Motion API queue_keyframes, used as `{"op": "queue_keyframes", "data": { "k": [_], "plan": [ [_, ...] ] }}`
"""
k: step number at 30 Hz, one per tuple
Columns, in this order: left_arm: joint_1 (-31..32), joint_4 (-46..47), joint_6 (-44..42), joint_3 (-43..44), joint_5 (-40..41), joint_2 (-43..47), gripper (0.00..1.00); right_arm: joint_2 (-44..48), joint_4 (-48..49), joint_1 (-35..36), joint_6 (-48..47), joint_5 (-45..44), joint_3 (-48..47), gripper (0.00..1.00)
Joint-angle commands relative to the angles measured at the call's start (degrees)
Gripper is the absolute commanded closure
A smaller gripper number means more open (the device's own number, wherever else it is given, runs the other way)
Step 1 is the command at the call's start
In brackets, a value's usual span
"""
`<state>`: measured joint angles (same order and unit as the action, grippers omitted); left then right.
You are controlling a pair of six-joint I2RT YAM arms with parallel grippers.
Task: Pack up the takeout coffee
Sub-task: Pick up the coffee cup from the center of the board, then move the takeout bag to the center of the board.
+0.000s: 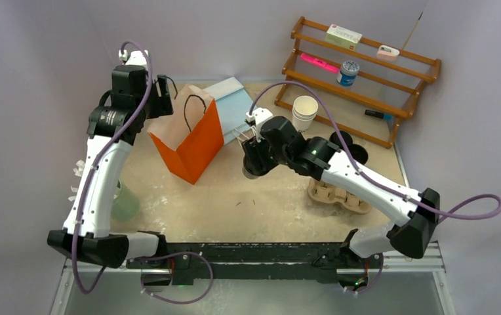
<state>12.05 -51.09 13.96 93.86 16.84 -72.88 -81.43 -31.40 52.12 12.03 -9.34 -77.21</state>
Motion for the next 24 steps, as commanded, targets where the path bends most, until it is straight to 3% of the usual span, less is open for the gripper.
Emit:
{"op": "queue_keyframes", "data": {
  "k": [1,6,10,13,16,24],
  "plan": [
    [-4.3,1.1,-2.8,1.1,-9.9,-4.0,0.29,5.0,0.2,0.2,1.2,1.2,0.4,0.44],
    [-6.6,2.5,-4.1,-0.3,-11.7,-7.0,0.29,8.9,1.0,0.2,1.5,1.5,1.7,0.46],
    [-7.5,1.3,-2.8,-0.4,-10.5,-10.2,0.38,10.3,1.4,0.2,1.8,1.7,2.1,0.47],
    [-7.9,-0.5,-0.1,0.3,-9.4,-12.8,0.57,11.5,1.9,0.1,1.8,0.9,2.8,0.48],
    [-7.9,-1.0,1.6,0.2,-10.7,-12.4,0.97,12.9,2.3,0.1,2.2,-0.3,3.2,0.49],
    [-6.7,-0.4,9.8,-1.3,-23.0,-7.4,1.0,16.2,2.1,0.2,2.3,-2.1,4.1,0.52]
  ]
}}
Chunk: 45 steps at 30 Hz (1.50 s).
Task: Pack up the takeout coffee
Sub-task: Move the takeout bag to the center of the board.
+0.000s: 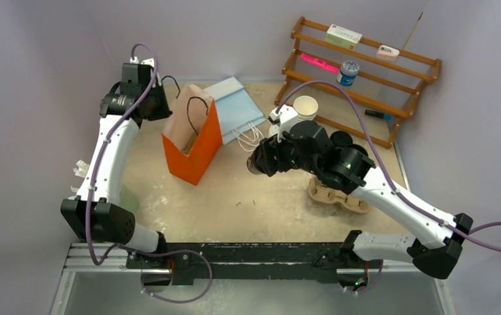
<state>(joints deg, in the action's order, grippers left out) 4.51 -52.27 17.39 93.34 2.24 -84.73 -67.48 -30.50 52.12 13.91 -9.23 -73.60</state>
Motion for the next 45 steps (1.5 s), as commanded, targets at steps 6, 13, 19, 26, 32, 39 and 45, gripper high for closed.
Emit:
{"op": "queue_keyframes", "data": {
  "k": [6,13,19,26,32,39,45],
  "plan": [
    [9.7,7.9,19.7,-7.6,-11.1,10.6,1.0,3.1,0.5,0.2,0.5,-5.9,0.1,0.54],
    [14.6,14.4,30.0,-16.0,-9.0,17.2,1.0,4.1,-4.1,0.1,1.3,-13.0,-3.3,0.57],
    [23.8,16.0,34.0,-19.4,-5.8,19.0,1.0,6.6,-7.9,0.1,1.9,-17.7,-6.4,0.58],
    [31.6,20.9,39.6,-27.5,0.9,23.3,1.0,9.3,-11.6,0.1,2.9,-19.4,-9.7,0.6],
    [32.9,16.3,35.6,-24.7,6.9,24.6,0.57,8.0,-17.5,0.1,3.6,-19.5,-16.9,0.61],
    [32.9,0.9,25.1,-12.4,16.4,26.1,0.3,7.1,-20.9,0.1,6.4,-17.2,-20.4,0.61],
    [32.8,-11.1,16.7,0.4,19.1,23.7,0.27,5.2,-21.1,0.1,9.4,-11.2,-21.7,0.62]
  ]
}}
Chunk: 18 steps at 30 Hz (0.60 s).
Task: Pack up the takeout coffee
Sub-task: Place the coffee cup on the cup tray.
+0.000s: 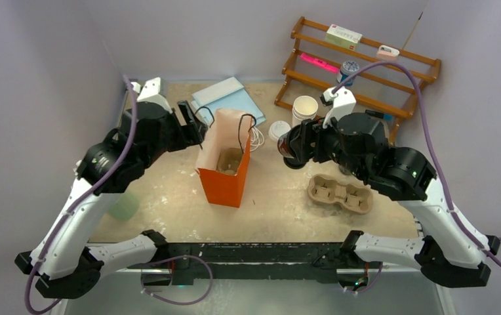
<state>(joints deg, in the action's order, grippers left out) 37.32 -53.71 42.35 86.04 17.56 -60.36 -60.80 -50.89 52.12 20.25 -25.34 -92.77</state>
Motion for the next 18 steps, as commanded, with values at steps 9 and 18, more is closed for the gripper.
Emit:
{"op": "queue_keyframes", "data": {
  "k": [9,18],
  "plan": [
    [0.0,-6.0,-19.7,11.8,-15.9,-7.4,0.71,-8.2,0.2,0.1,5.0,16.3,-15.6,0.64],
    [-0.4,-7.2,-21.8,15.4,-8.8,-19.9,0.69,-14.7,4.4,0.1,6.7,27.8,-24.4,0.64]
  ]
}}
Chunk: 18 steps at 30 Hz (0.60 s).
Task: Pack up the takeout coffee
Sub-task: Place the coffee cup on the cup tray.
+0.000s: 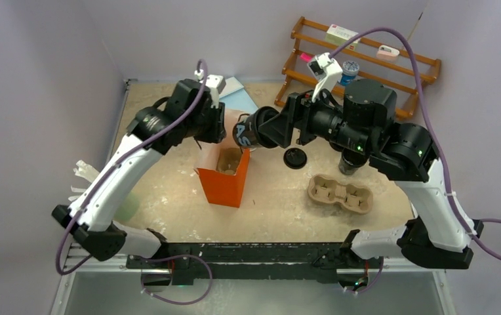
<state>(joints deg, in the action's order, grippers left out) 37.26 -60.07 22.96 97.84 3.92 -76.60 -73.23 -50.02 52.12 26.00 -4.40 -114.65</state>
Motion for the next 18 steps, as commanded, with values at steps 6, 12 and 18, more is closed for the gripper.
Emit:
{"op": "queue_keyframes", "data": {
  "k": [6,12,18],
  "plan": [
    [-0.4,-3.0,-3.2,6.9,13.4,-7.6,0.52,-3.7,7.5,0.2,-3.2,4.8,-3.5,0.66],
    [-0.4,-5.4,-0.3,12.1,11.5,-9.7,0.46,0.2,14.4,0.2,-5.1,-2.0,6.3,0.69],
    [-0.4,-9.2,4.0,16.2,5.9,-10.6,0.48,9.4,17.1,0.2,-0.2,-7.4,18.2,0.68]
  ]
}}
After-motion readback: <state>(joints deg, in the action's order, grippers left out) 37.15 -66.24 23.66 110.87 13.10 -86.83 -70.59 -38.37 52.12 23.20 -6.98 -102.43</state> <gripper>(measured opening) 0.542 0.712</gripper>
